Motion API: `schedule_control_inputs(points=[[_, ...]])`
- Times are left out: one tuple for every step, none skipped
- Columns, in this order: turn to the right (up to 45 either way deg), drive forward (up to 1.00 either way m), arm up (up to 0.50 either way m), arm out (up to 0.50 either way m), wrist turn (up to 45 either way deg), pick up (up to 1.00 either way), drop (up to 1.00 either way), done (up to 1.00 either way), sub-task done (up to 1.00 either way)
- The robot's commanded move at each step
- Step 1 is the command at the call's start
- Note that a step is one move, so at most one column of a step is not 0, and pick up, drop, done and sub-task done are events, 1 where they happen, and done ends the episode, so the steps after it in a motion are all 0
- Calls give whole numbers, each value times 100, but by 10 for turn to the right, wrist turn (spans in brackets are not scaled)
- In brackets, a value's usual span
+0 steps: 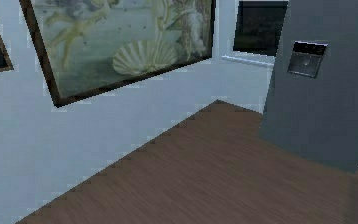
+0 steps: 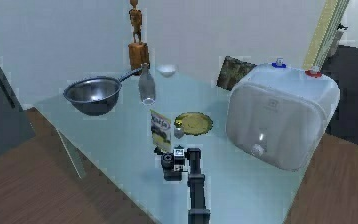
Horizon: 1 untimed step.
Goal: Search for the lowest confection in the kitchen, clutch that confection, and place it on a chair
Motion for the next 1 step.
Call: schedule_control_inputs(points=[[0, 0, 10, 0, 0, 0, 0, 0, 0]])
